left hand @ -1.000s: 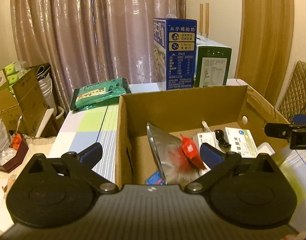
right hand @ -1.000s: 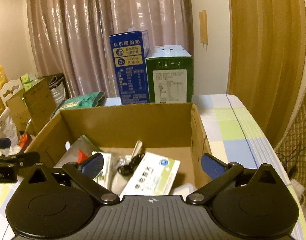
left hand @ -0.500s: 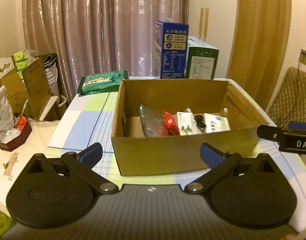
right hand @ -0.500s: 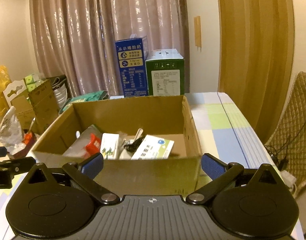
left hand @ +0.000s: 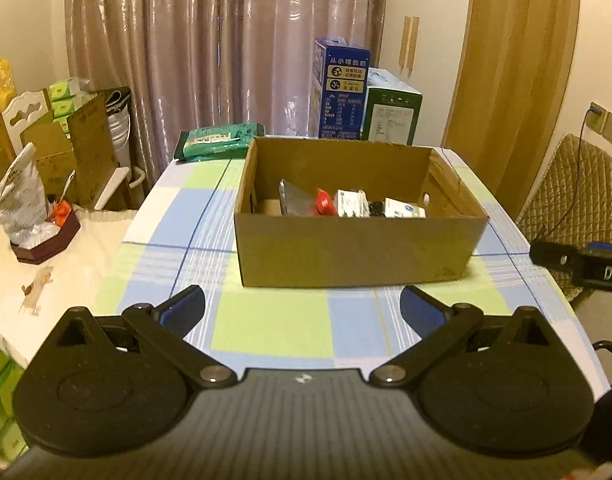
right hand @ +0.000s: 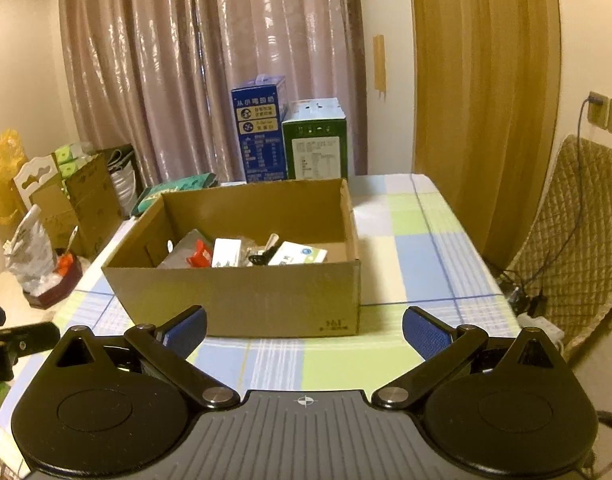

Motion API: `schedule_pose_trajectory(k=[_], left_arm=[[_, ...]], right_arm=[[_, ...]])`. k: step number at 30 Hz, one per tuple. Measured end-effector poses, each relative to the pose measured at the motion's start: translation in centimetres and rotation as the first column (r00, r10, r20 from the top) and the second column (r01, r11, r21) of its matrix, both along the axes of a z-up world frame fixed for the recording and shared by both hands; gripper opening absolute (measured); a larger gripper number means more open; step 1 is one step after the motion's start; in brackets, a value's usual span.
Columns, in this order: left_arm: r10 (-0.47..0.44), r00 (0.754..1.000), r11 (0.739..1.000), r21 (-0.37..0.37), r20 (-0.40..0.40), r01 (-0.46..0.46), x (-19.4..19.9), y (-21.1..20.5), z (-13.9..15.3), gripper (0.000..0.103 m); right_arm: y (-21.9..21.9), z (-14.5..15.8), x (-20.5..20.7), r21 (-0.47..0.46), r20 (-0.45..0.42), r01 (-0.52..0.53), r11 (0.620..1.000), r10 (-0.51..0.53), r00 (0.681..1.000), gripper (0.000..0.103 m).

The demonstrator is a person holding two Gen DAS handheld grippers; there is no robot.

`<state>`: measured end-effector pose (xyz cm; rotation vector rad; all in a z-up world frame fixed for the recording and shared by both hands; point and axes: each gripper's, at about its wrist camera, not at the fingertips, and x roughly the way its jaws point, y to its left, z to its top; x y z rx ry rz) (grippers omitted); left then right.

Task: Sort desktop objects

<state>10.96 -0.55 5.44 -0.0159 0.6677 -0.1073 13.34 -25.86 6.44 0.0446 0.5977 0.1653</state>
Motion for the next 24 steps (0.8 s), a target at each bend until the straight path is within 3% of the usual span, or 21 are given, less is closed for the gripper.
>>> schedule_pose_trajectory(k=[6, 13, 24], left_arm=[[-0.004, 1.0, 1.0, 0.005, 0.008, 0.004, -2.6, -0.8, 1.2, 0.102], [-0.015, 1.0, 0.999, -0.049, -0.003, 0.015, -4.6, -1.4, 2.2, 0.102], [0.01, 1.0, 0.999, -0.053, 0.003, -0.01, -6.6, -2.0, 3.3, 0.102]], right_arm=[[-0.3, 1.3, -2.7, -0.016, 0.002, -0.003, 1.0, 0.003, 1.0, 0.101], [1.0, 1.8, -5.1, -0.082, -0.005, -0.057, 0.995, 0.056, 0.998, 0.101], [0.9, 1.9, -7.3, -0.061, -0.011, -0.066, 0.996, 0.065, 0.998, 0.101]])
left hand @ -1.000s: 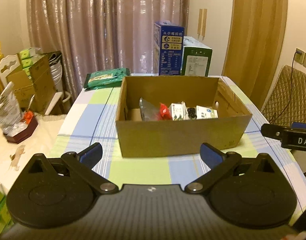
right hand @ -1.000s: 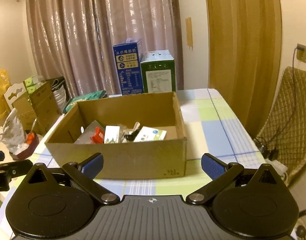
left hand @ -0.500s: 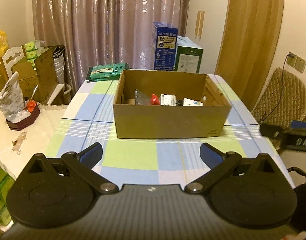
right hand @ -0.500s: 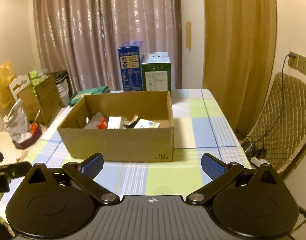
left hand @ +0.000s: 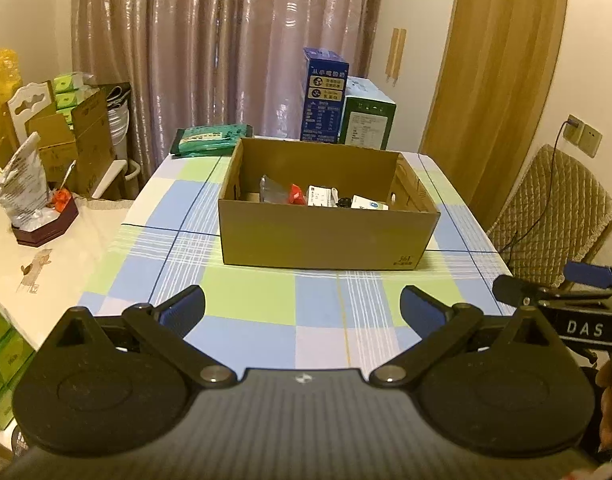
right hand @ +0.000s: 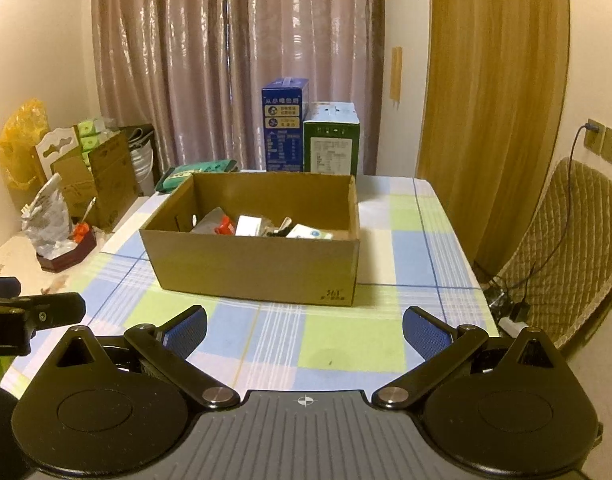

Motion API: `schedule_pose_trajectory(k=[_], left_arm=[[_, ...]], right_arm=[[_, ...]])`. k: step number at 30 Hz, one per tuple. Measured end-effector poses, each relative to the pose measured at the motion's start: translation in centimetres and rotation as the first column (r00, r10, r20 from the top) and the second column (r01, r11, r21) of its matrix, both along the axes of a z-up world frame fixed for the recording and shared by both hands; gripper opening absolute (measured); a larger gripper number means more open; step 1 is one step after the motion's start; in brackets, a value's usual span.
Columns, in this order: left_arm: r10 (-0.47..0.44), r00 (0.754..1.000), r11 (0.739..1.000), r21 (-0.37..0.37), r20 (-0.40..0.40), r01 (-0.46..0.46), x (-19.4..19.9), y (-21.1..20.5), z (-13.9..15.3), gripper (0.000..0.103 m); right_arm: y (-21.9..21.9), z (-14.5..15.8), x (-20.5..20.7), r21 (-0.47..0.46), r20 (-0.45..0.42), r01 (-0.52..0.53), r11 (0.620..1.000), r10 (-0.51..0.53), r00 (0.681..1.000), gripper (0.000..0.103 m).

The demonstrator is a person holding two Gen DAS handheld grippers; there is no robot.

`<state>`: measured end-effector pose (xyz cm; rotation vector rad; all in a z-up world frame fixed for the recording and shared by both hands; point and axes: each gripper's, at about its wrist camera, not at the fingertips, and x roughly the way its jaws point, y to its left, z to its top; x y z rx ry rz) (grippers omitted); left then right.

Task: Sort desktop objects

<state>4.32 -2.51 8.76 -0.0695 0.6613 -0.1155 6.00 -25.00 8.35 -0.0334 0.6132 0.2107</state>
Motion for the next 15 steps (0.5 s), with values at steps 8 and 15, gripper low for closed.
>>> schedule_pose_trajectory(k=[8, 15], left_arm=[[0.009, 1.0, 1.0, -0.022, -0.009, -0.01, -0.63, -0.28, -0.52, 0.102], [0.019, 1.0, 1.0, -0.024, -0.011, -0.02, -0.82, -0.28, -0.91, 0.102]], right_arm=[[-0.3, 0.24, -0.91, -0.002, 0.004, 0.001, 1.0, -0.001, 1.0, 0.101], [-0.21, 0.06, -1.1, 0.0, -0.004, 0.001, 1.0, -0.001, 1.0, 0.101]])
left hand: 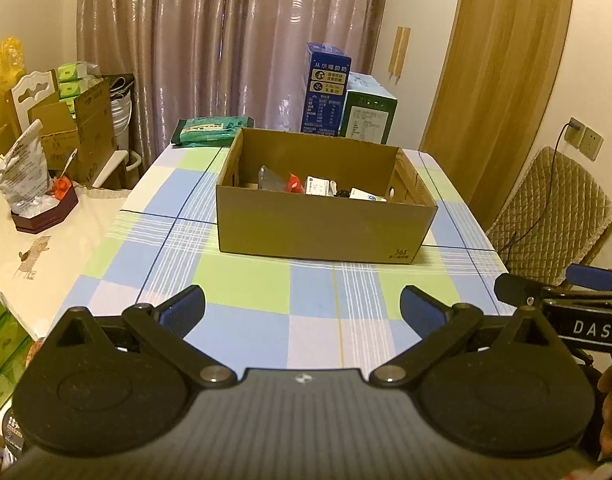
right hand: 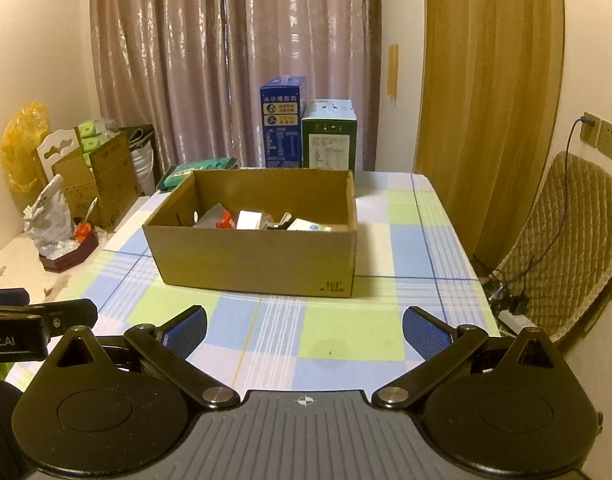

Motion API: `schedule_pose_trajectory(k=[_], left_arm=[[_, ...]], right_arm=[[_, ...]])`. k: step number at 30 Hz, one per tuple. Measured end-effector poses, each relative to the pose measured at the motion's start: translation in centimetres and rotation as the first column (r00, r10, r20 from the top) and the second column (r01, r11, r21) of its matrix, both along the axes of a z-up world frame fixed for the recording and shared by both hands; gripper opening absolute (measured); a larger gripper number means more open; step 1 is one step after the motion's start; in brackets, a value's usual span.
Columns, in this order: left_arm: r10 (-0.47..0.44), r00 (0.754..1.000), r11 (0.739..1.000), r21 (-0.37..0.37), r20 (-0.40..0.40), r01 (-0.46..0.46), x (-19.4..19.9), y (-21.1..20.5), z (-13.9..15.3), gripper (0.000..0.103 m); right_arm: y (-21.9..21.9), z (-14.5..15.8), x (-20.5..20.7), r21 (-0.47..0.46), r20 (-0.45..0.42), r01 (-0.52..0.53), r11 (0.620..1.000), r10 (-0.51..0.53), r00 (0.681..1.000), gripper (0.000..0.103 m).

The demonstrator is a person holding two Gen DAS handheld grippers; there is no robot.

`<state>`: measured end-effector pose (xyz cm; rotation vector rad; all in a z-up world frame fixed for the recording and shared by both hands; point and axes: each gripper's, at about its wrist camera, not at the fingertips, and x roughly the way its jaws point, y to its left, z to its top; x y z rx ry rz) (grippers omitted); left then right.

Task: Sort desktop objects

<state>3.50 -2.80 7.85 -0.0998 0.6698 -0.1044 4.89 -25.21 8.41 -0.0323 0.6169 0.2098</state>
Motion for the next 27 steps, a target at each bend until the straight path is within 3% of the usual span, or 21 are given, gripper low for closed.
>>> schedule_pose_trajectory(k=[20, 27], left_arm=[[0.01, 1.0, 1.0, -0.001, 0.001, -0.01, -0.13, 0.41, -0.04, 0.102], [0.009, 0.999, 1.0, 0.0, 0.034, -0.009, -0.47, 0.45, 0.08, 0.102]], right_arm=[[0.62, -0.25, -0.25, -0.008, -0.002, -0.009, 1.0, 0.009, 1.0, 0.101], [0.69, -0.31, -0.34, -0.01, -0.002, -0.009, 1.0, 0.009, 1.0, 0.101]])
